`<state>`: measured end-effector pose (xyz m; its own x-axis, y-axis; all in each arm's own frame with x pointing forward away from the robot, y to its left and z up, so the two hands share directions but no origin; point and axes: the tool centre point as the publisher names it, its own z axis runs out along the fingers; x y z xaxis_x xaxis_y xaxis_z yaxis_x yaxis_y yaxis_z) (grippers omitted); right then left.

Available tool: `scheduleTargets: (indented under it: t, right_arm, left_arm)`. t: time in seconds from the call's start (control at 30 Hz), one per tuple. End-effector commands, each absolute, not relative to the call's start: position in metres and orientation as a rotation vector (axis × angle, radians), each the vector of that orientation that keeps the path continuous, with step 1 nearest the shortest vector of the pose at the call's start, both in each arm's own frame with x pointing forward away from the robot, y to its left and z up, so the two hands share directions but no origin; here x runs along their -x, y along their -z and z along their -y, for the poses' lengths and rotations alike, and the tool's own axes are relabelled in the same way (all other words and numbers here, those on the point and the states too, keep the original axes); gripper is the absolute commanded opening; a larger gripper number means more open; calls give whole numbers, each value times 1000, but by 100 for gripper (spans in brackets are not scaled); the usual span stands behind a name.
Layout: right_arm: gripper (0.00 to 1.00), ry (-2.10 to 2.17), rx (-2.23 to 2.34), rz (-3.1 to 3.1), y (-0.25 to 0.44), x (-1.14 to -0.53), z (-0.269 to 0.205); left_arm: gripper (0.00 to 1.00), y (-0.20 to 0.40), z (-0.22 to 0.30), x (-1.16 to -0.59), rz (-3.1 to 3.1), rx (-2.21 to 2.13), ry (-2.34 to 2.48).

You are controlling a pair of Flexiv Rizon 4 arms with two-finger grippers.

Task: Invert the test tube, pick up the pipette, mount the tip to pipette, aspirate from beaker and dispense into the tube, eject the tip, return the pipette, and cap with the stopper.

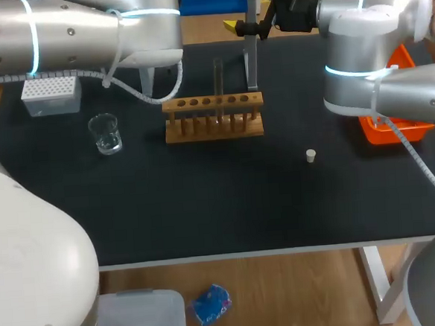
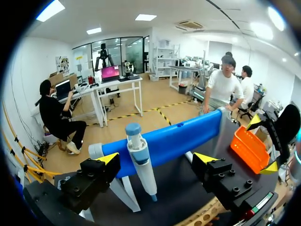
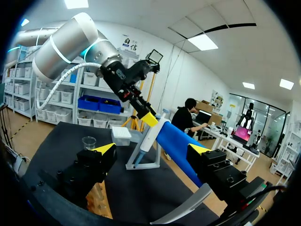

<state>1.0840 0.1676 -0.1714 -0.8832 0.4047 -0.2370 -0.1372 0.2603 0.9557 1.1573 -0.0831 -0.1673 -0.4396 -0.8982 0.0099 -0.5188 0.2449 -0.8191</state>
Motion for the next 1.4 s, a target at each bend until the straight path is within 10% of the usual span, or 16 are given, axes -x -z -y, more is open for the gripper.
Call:
scheduleTargets:
  t: [0.03,1.4]
  right_arm:
    - [100,-1659,-242,-2100,171,-1084,-167]
    - [100,-1659,-242,-2100,171,-1084,-167]
  left_arm:
    - [100,156,76,-1142,-2062,1256,1119]
    - [100,121,19,-1056,-2400,255,1444]
